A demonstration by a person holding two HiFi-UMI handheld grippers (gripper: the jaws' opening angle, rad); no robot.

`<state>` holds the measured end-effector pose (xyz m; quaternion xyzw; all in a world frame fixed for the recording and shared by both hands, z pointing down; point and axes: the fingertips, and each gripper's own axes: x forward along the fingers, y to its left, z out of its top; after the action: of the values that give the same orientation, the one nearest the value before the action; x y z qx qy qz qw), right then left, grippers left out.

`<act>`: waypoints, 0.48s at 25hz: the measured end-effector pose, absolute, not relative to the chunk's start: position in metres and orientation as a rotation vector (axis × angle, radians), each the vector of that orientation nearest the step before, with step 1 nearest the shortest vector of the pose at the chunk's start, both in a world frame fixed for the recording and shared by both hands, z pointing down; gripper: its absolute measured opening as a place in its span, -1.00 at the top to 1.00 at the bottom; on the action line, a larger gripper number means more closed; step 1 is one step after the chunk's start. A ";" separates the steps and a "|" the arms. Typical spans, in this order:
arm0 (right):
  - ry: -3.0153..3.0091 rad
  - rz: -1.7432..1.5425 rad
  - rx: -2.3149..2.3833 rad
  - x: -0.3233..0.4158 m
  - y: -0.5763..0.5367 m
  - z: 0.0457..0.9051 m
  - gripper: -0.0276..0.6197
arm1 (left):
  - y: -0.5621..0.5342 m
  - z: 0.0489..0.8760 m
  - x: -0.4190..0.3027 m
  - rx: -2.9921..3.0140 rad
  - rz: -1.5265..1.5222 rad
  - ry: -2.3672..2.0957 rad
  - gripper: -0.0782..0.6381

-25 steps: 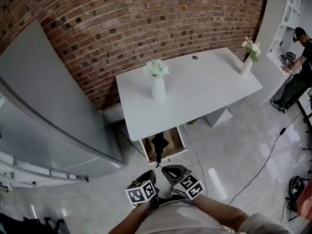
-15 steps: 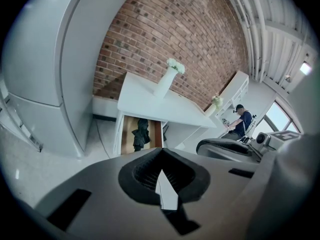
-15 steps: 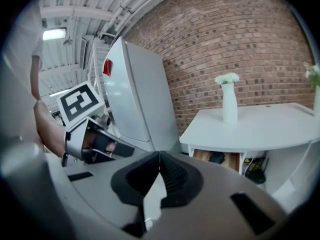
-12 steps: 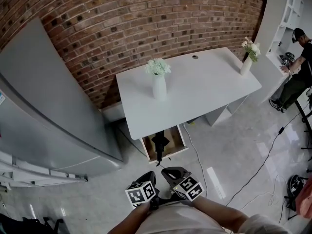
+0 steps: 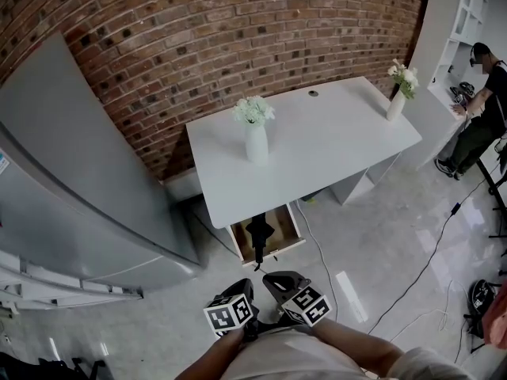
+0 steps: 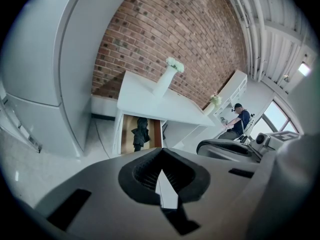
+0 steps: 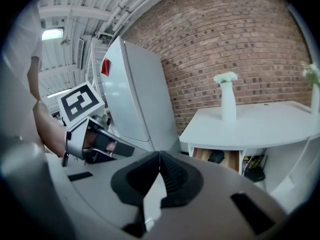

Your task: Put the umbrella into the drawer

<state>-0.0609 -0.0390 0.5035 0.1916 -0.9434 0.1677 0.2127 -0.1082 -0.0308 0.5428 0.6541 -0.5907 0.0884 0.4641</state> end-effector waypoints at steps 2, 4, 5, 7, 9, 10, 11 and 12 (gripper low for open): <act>-2.615 0.472 0.530 -0.060 -0.038 0.503 0.86 | -0.030 0.543 -0.108 1.607 0.216 -1.451 0.76; -2.616 0.474 0.529 -0.061 -0.037 0.502 0.86 | -0.030 0.542 -0.108 1.607 0.215 -1.452 0.76; -2.616 0.473 0.528 -0.061 -0.037 0.502 0.86 | -0.030 0.542 -0.108 1.606 0.213 -1.452 0.76; -2.615 0.470 0.525 -0.062 -0.037 0.502 0.86 | -0.029 0.543 -0.109 1.602 0.209 -1.453 0.76; -2.614 0.469 0.521 -0.062 -0.036 0.502 0.86 | -0.028 0.543 -0.110 1.598 0.205 -1.453 0.76; -2.613 0.469 0.520 -0.062 -0.036 0.502 0.86 | -0.028 0.543 -0.110 1.597 0.203 -1.453 0.76; -2.612 0.468 0.519 -0.063 -0.036 0.502 0.86 | -0.028 0.543 -0.111 1.596 0.201 -1.453 0.76; -2.611 0.467 0.518 -0.063 -0.036 0.503 0.86 | -0.029 0.543 -0.111 1.595 0.200 -1.453 0.76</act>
<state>-0.0627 -0.0359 0.5028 0.1871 -0.9430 0.1687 0.2175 -0.1109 -0.0285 0.5432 0.6504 -0.5925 0.0814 0.4684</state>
